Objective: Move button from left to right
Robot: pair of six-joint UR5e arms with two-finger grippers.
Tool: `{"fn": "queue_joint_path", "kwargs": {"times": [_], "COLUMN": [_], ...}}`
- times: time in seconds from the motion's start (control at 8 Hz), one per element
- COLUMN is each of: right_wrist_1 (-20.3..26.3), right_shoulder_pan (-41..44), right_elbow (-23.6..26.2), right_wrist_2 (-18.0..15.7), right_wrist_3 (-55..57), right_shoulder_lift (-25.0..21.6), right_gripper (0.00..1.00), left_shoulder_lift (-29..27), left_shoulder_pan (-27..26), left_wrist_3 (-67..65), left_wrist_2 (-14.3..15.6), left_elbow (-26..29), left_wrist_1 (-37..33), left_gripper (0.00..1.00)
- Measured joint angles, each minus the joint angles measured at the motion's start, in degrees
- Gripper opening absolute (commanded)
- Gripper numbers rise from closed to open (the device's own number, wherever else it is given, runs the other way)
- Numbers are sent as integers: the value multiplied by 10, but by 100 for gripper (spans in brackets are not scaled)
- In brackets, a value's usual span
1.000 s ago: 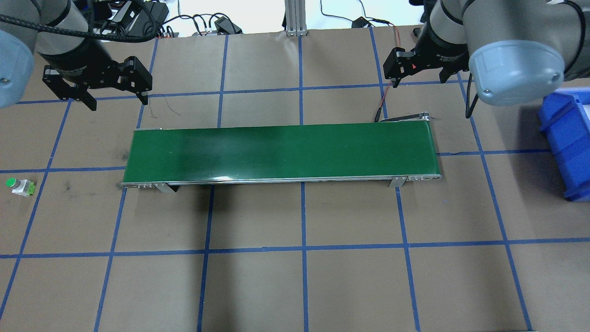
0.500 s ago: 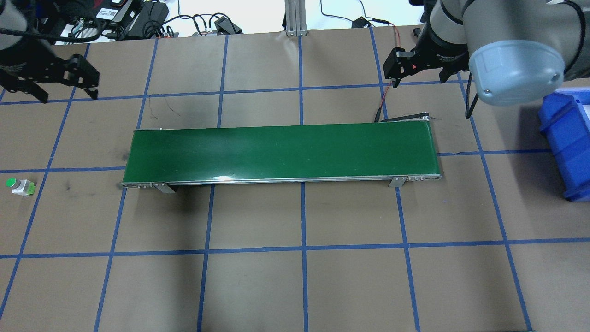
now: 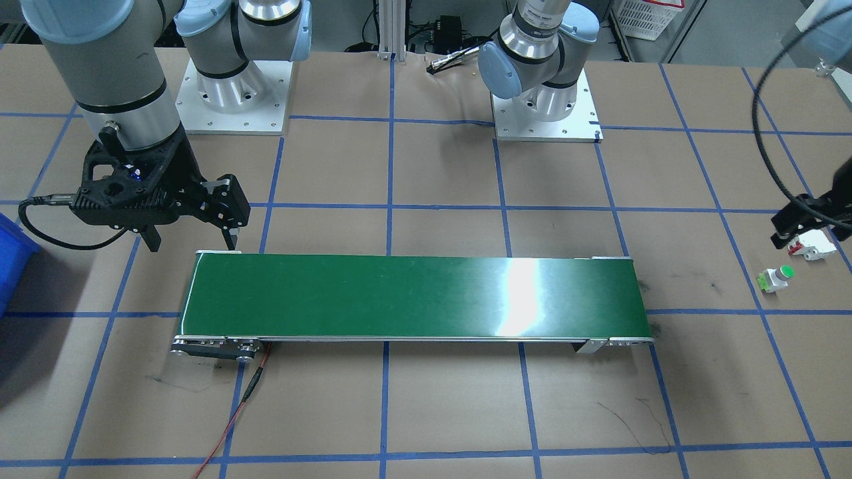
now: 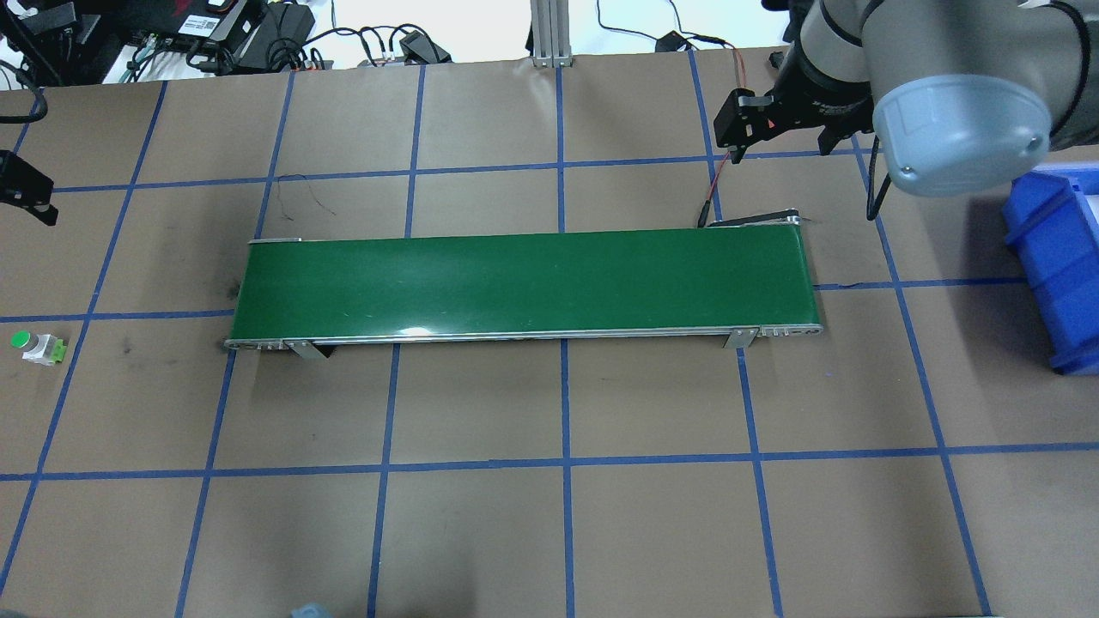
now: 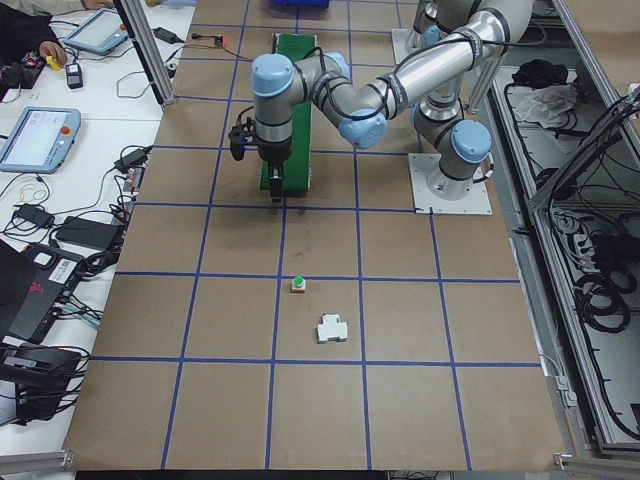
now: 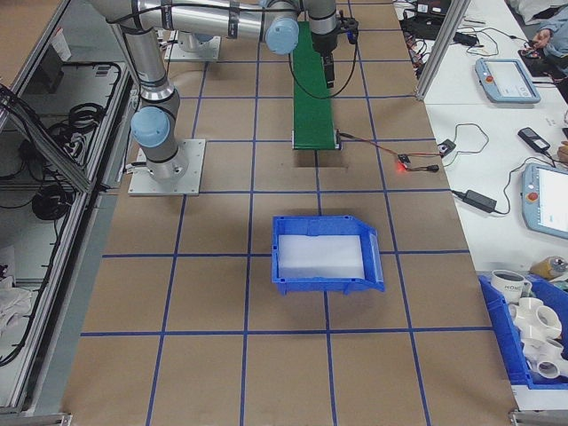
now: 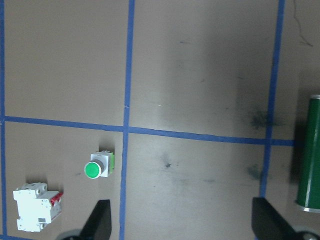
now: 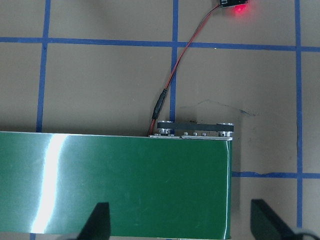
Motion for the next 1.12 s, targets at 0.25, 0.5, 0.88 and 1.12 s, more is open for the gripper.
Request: {"fn": "queue_joint_path", "kwargs": {"times": [0.25, 0.5, 0.88, 1.12], "right_wrist_1": [0, 0, 0, 0], "right_shoulder_pan": [0, 0, -2, -2], "right_elbow": [0, 1, 2, 3], "right_wrist_2": [0, 0, -2, -1], "right_wrist_3": [0, 0, -1, -2], "right_shoulder_lift": [0, 0, 0, 0], "right_gripper": [100, 100, 100, 100], "left_shoulder_lift": [-39, -90, -151, -181], "left_shoulder_pan": [53, 103, 126, 127], "left_wrist_3": [73, 105, 117, 117], "left_wrist_2": [1, -1, 1, 3], "left_elbow": [0, 1, -2, -2], "left_wrist_1": [46, 64, 73, 75], "left_gripper": [100, 100, 100, 100]}}
